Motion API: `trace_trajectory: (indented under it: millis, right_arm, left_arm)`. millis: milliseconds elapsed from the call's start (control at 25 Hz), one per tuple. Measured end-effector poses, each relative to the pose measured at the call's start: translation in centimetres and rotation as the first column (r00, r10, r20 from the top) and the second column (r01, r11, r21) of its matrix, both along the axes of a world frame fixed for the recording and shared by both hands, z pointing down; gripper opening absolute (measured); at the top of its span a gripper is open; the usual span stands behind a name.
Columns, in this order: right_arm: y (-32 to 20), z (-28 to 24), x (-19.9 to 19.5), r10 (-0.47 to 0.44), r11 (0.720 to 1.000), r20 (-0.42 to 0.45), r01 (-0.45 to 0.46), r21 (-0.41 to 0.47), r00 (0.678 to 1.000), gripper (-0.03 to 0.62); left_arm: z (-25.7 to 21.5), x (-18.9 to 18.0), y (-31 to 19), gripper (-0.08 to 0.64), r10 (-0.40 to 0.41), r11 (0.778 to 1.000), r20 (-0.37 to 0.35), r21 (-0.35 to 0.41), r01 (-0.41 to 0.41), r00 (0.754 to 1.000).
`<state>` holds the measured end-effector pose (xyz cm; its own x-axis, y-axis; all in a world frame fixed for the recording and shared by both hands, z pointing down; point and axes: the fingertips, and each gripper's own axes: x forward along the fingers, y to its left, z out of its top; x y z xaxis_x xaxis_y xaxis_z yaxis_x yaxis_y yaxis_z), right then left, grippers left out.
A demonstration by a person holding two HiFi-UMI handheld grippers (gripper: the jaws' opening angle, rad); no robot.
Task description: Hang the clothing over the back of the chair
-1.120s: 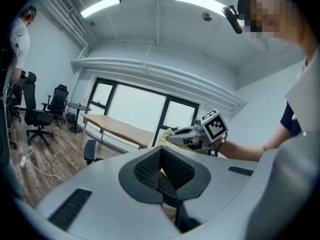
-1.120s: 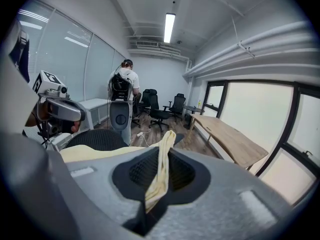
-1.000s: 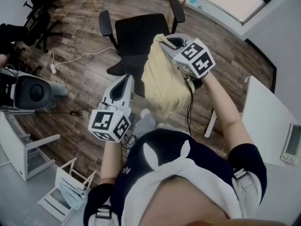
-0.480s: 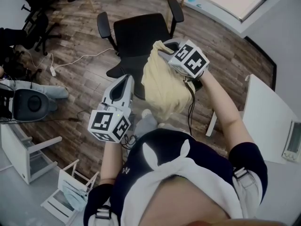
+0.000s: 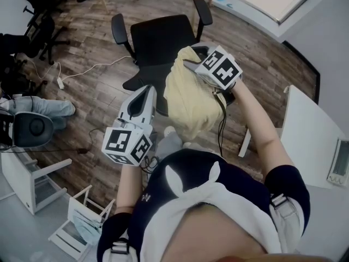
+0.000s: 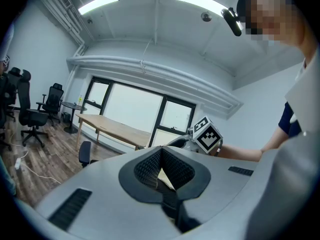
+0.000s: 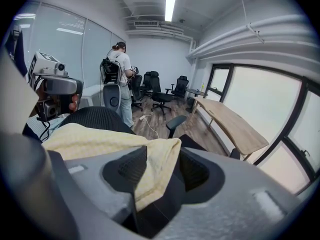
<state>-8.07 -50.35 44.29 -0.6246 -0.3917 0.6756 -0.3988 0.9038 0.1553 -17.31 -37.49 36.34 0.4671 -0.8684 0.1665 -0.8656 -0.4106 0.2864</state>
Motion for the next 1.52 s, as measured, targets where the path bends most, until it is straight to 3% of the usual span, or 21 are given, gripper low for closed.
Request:
trace_trajectory:
  millis: [200,400,640,920,960,1040,1320,1520]
  right_arm:
    - [-0.1,-2.2,0.7,0.049,0.998,0.092,-0.052,0.034,0.995,0.209]
    - [-0.4,-6.2,1.3,0.106,0.99,0.25,-0.126,0.067,0.962,0.207]
    - [2.2,-10.7,1.1,0.061,0.987,0.383,-0.112,0.113,0.922,0.198]
    - [6.1,-13.9,0.6,0.016,0.983,0.483,-0.103,0.153,0.876,0.11]
    - [6.7,-14.2,0.6,0.01,0.981,0.498,-0.106,0.165,0.867,0.098]
    - [7.9,-14.8,0.5,-0.003,0.976,0.533,-0.114,0.187,0.846,0.008]
    - [12.1,-15.3,0.1,-0.044,0.978,0.635,-0.096,0.184,0.771,0.0]
    - [14.6,-15.3,0.0,-0.034,0.99,0.712,-0.074,0.119,0.702,0.0]
  left_arm:
    - [-0.4,0.2,0.0,0.006,0.003,1.0,0.003,0.012,-0.003,1.0]
    - [-0.7,0.8,-0.1,0.006,0.016,1.0,0.003,0.019,-0.016,1.0]
    - [-1.2,1.6,0.7,0.006,0.025,0.999,0.009,0.034,-0.026,1.0]
    - [-2.3,1.7,1.3,0.006,0.016,0.998,0.003,0.058,-0.016,1.0]
    - [-2.4,1.8,1.5,0.006,0.017,0.998,0.002,0.06,-0.017,1.0]
    - [-2.5,2.0,1.8,0.006,0.022,0.998,0.001,0.066,-0.022,1.0]
    - [-3.0,3.3,2.8,0.006,0.056,0.995,0.004,0.083,-0.056,0.998]
    - [-3.2,4.3,3.5,0.006,0.081,0.992,0.012,0.091,-0.082,0.997]
